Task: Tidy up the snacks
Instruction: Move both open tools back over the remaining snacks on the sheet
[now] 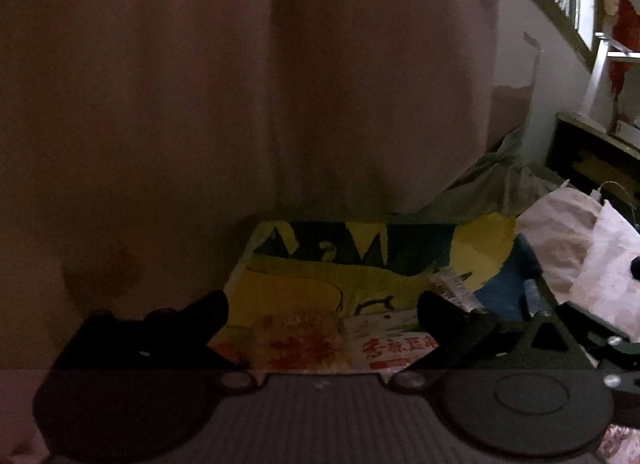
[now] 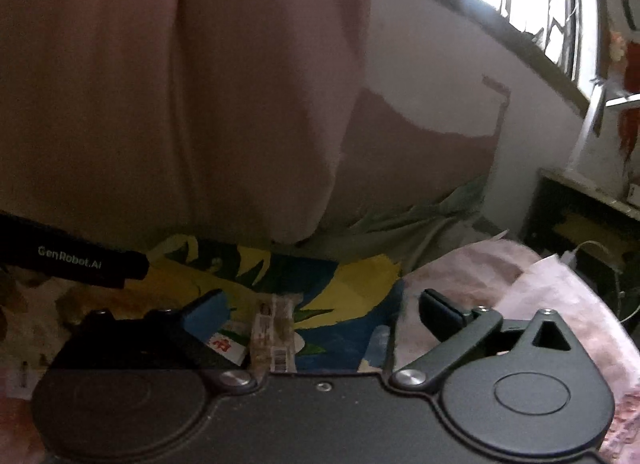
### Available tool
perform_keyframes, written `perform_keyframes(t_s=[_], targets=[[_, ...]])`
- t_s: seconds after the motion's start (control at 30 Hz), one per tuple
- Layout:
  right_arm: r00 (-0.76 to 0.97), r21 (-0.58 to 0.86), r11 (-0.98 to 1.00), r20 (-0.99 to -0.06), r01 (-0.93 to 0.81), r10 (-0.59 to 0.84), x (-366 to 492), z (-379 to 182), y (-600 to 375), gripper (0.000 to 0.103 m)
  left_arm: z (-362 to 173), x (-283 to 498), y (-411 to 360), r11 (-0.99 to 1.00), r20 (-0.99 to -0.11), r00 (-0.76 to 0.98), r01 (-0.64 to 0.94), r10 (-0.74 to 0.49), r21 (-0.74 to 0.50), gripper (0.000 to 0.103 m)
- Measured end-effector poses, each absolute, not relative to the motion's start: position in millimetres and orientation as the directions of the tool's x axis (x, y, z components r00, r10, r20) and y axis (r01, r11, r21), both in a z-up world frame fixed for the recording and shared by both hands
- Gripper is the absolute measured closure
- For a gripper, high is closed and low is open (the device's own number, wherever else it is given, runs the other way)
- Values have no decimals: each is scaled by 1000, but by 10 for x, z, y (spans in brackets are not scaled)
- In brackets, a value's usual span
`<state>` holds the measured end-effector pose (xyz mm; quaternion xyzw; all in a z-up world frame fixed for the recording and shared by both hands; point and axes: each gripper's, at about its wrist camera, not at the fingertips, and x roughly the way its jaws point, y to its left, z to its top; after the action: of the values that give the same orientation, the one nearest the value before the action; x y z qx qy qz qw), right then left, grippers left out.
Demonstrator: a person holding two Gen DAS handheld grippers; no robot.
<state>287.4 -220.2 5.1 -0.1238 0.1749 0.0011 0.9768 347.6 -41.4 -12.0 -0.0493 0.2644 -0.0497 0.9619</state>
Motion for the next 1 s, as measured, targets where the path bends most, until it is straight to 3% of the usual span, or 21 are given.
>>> perform_keyframes(t_s=[0.33,0.73,1.0], targets=[[954,-186,982,-299,-44,-14,2120,410,-2243,1,173,2814,-383,996,-463,882,88,-89,-24,0],[951,-205,977,-309,-65,-2,1178,458,-2169,1,299,1892,-297,995,-453,886,92,-101,-42,0],[934,-180,980,-358,-83,14,788,353,-2107,1,171,1409,-193,995,-508,856,84,-97,-48,0]])
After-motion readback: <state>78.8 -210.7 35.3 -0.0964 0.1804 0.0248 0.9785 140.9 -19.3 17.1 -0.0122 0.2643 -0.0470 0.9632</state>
